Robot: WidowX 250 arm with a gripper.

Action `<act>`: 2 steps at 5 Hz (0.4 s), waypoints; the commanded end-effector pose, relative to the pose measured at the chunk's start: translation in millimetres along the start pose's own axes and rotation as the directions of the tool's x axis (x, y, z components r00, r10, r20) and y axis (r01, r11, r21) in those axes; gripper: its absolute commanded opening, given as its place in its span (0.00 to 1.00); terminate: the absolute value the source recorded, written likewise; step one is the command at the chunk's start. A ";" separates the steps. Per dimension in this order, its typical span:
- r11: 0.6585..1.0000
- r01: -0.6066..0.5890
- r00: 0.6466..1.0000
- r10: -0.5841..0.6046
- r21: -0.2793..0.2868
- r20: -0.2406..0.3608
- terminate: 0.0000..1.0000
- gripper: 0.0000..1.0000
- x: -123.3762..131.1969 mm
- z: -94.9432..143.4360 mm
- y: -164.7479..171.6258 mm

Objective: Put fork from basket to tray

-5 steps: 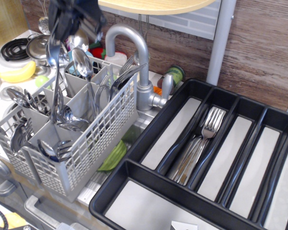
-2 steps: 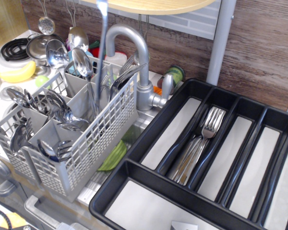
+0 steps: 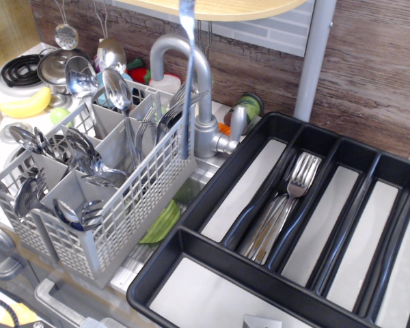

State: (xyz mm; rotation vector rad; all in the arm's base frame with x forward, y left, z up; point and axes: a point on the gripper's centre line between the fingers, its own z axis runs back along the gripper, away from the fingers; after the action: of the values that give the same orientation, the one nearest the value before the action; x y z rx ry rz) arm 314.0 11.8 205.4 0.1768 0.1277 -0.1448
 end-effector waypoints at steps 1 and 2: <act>0.999 -0.033 0.993 0.035 -0.023 0.110 0.00 0.00 4.0 -2.3 -18.6; 0.999 -0.005 0.985 0.011 -0.034 0.169 0.00 0.00 13.6 -19.0 -31.8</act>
State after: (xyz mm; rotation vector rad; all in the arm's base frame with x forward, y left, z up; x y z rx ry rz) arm 321.6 -21.2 149.3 0.1452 0.0177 -0.1614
